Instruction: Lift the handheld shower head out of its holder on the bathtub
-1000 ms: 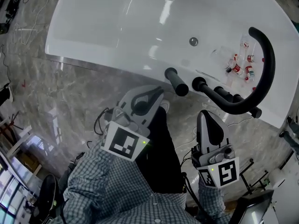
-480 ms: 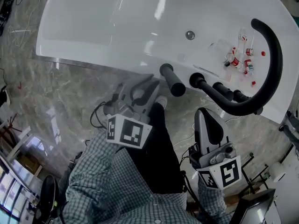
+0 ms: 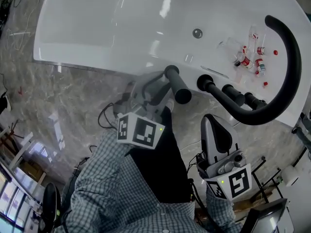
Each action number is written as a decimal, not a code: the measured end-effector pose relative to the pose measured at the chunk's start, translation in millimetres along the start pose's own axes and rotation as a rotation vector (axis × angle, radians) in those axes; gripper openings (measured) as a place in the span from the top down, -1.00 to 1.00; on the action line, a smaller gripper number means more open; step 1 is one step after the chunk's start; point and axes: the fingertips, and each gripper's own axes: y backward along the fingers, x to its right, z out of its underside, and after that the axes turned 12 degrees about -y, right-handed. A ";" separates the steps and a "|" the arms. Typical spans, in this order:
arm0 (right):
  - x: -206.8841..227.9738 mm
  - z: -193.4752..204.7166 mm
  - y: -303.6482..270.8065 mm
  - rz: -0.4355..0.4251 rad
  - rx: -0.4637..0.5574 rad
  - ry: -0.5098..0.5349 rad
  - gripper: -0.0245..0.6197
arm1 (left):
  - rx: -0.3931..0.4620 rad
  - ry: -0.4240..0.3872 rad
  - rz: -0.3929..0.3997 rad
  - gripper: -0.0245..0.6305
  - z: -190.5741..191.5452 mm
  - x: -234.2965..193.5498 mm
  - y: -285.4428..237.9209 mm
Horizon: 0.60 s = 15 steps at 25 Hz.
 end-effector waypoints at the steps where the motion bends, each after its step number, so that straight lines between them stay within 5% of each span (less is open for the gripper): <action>1: -0.5 2.0 0.2 -0.009 -0.003 0.005 0.88 | 0.001 -0.007 -0.004 0.55 -0.3 0.4 -2.8; 15: 12.7 21.5 9.9 -0.004 -0.003 -0.088 0.88 | -0.031 0.015 -0.005 0.54 -2.5 3.1 -33.2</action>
